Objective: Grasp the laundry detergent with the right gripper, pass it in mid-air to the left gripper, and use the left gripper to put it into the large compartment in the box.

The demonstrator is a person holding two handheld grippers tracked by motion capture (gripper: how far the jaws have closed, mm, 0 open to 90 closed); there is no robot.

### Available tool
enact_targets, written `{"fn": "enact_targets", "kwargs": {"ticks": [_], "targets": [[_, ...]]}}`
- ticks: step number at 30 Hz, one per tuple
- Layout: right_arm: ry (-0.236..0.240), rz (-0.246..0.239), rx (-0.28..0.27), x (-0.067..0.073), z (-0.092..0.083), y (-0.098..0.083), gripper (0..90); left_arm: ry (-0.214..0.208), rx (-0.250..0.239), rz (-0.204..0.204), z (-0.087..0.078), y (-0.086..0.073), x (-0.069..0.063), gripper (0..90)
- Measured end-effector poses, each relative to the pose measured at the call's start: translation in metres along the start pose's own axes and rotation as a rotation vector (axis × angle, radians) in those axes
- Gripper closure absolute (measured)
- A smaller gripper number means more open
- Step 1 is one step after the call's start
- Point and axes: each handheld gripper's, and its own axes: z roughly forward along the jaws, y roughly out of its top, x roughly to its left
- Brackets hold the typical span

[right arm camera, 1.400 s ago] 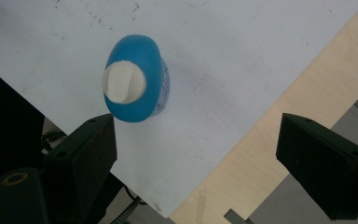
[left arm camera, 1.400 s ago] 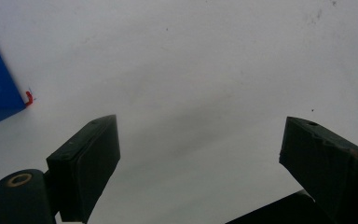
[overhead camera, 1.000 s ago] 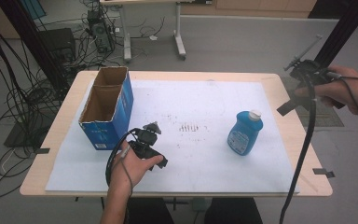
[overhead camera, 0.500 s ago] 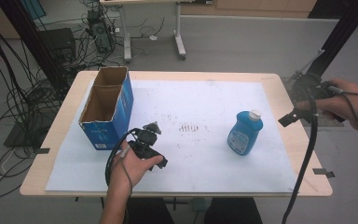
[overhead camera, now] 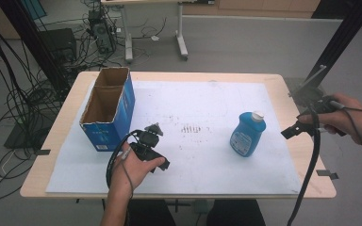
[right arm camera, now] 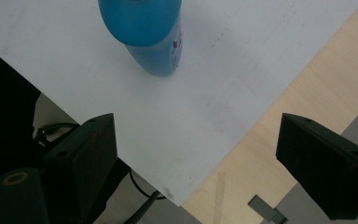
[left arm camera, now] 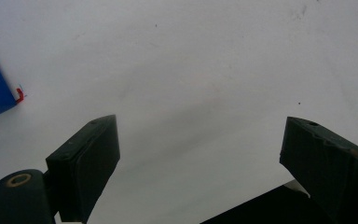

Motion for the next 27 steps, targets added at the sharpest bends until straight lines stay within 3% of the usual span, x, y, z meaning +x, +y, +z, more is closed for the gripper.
{"fn": "enact_targets", "kwargs": {"ticks": [11,27], "targets": [[0.007,0.016,-0.034,0.003,0.013,-0.016,12.2,-0.016,0.000,0.003,0.001,0.001,0.000,12.1],[0.000,0.036,-0.040,0.004,0.038,-0.032,11.0,-0.016,0.002,0.003,0.002,0.001,-0.002,12.1]]}}
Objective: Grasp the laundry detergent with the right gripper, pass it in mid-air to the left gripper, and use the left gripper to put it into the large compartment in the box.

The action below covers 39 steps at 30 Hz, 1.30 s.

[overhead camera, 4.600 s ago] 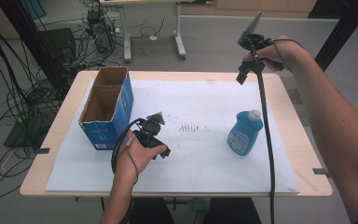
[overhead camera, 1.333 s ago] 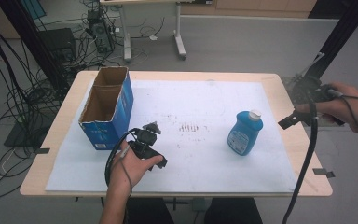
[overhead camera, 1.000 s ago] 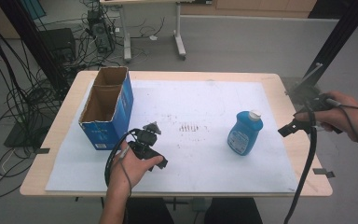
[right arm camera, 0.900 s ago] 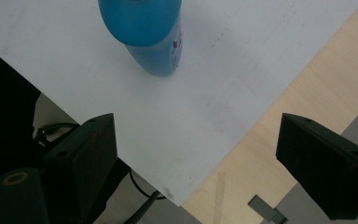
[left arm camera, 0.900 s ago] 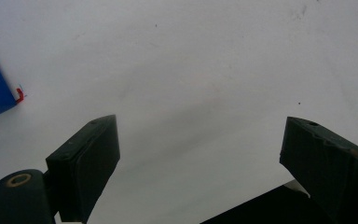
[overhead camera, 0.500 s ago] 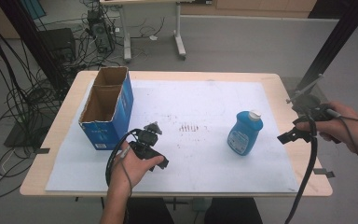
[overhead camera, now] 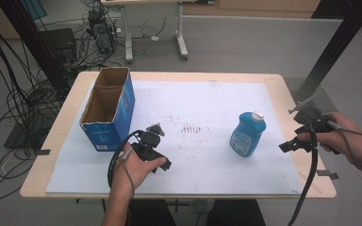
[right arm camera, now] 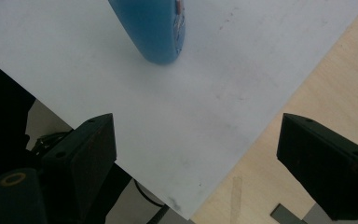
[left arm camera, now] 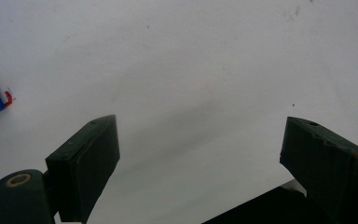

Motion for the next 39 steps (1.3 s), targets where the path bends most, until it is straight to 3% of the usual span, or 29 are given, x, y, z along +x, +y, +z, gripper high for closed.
{"fn": "enact_targets", "kwargs": {"ticks": [6,21,39], "targets": [[-0.018,0.000,0.004,0.002,0.008,-0.005,9.8,0.004,-0.004,0.001,-0.001,-0.001,0.000,12.1],[0.014,0.010,-0.017,0.006,0.026,-0.019,10.0,0.005,-0.001,0.002,-0.002,-0.001,-0.002,12.1],[0.029,0.001,-0.110,0.014,0.053,-0.032,11.0,0.012,0.013,0.005,-0.002,-0.001,-0.001,12.1]]}}
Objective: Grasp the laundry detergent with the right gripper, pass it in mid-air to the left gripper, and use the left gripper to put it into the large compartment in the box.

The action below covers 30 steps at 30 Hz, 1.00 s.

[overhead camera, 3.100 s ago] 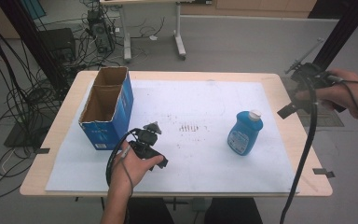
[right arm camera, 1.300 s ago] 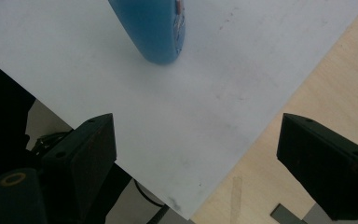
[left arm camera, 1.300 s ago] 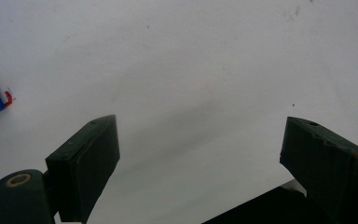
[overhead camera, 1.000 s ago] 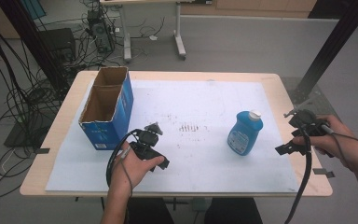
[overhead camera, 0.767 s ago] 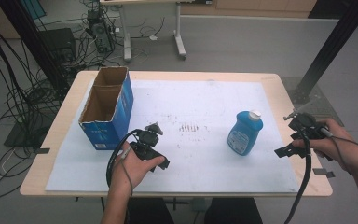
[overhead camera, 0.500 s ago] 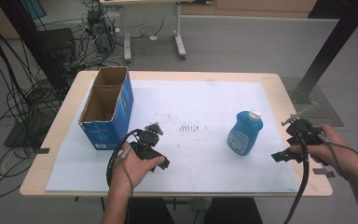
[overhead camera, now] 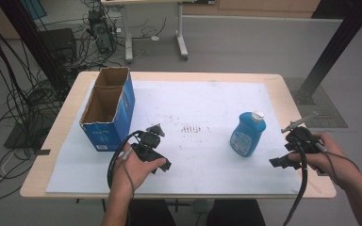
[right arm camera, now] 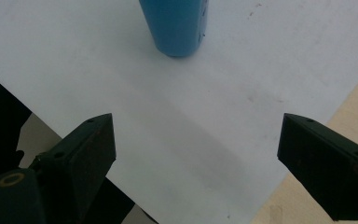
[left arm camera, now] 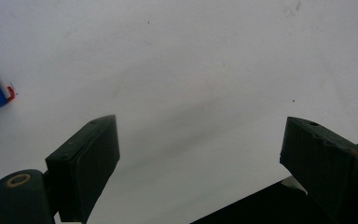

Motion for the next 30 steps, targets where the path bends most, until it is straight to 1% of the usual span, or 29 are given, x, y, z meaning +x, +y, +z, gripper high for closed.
{"fn": "enact_targets", "kwargs": {"ticks": [3,5,6,8,9,10,11,12,13,15,17,19,20,21,23,25,26,29,30], "targets": [[-0.001,-0.009,-0.036,0.001,0.004,-0.002,11.1,0.003,0.004,0.002,0.000,0.001,0.000,12.1],[-0.001,-0.006,-0.043,0.002,0.005,-0.003,11.1,0.002,0.002,0.003,0.000,0.002,0.000,12.0],[-0.004,-0.010,-0.064,0.002,0.007,-0.004,11.2,0.002,0.002,0.004,-0.001,0.002,0.001,11.9],[-0.002,-0.007,-0.088,0.003,0.009,-0.006,11.2,0.003,-0.003,-0.002,-0.001,0.003,0.001,11.4],[0.000,-0.015,-0.101,0.003,0.010,-0.007,11.1,0.004,0.002,-0.001,-0.002,0.004,0.001,11.1],[0.000,-0.015,-0.101,0.003,0.010,-0.007,11.1,0.004,0.002,-0.001,-0.002,0.004,0.001,11.1],[0.001,-0.015,-0.128,0.004,0.012,-0.009,11.3,0.005,-0.001,-0.002,-0.002,0.004,0.001,11.1],[0.006,-0.012,-0.141,0.005,0.013,-0.010,11.2,0.004,-0.001,-0.003,-0.002,0.004,0.001,11.1],[0.006,-0.012,-0.141,0.005,0.013,-0.010,11.2,0.004,-0.001,-0.003,-0.002,0.004,0.001,11.0],[0.011,-0.013,-0.170,0.006,0.016,-0.013,10.9,0.004,0.001,-0.002,-0.002,0.005,0.001,10.8],[0.006,-0.019,-0.179,0.007,0.018,-0.015,11.0,0.004,0.001,0.001,-0.002,0.005,0.001,10.8],[0.005,-0.012,-0.199,0.006,0.021,-0.018,11.2,0.004,0.003,-0.001,-0.002,0.005,0.001,10.7],[0.005,-0.012,-0.199,0.006,0.021,-0.018,11.2,0.004,0.005,-0.001,-0.002,0.005,0.001,10.7],[0.008,-0.011,-0.220,0.006,0.023,-0.020,11.2,0.005,0.008,0.001,-0.002,0.005,0.001,10.6],[0.009,-0.011,-0.239,0.007,0.025,-0.022,11.2,0.005,0.009,0.002,-0.002,0.005,0.001,10.5],[0.011,-0.009,-0.244,0.007,0.026,-0.023,11.2,0.006,0.007,-0.001,-0.003,0.005,0.001,10.5],[0.008,-0.004,-0.273,0.008,0.027,-0.025,11.5,0.007,0.005,-0.002,-0.003,0.005,0.000,10.4],[0.012,-0.005,-0.294,0.009,0.028,-0.027,11.4,0.007,0.006,-0.003,-0.003,0.005,0.000,10.2],[0.012,-0.005,-0.322,0.010,0.029,-0.028,11.5,0.009,0.007,-0.002,-0.003,0.006,0.000,10.2]]}}
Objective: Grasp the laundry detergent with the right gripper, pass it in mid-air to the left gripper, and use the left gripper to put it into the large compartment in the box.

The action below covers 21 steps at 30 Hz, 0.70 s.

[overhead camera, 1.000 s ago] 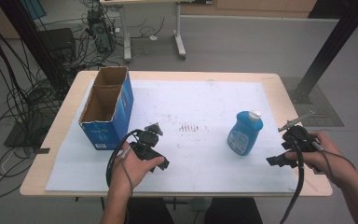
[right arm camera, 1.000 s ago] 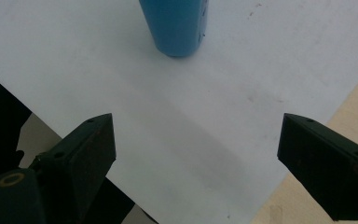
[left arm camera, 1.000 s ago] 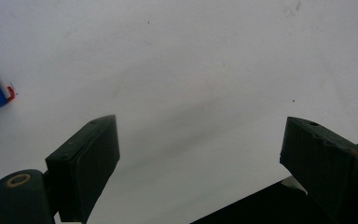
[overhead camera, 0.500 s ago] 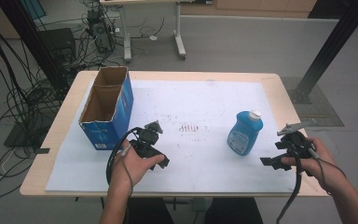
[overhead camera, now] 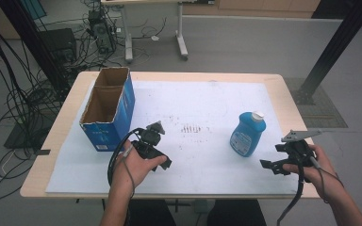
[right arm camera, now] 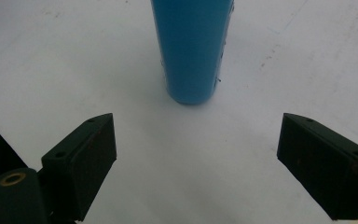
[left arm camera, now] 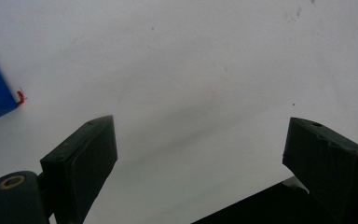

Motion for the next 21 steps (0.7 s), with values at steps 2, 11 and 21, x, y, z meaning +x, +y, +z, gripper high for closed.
{"fn": "enact_targets", "kwargs": {"ticks": [2,11,21], "targets": [[0.004,-0.001,-0.021,0.001,0.000,-0.002,11.4,-0.001,0.001,0.000,0.000,0.000,0.000,10.2],[0.004,0.013,-0.141,0.001,0.005,-0.013,11.7,-0.001,0.001,-0.005,-0.001,-0.001,0.000,10.2],[0.016,0.020,-0.243,0.005,0.012,-0.021,11.8,-0.007,0.000,-0.007,0.001,-0.002,-0.001,10.1]]}}
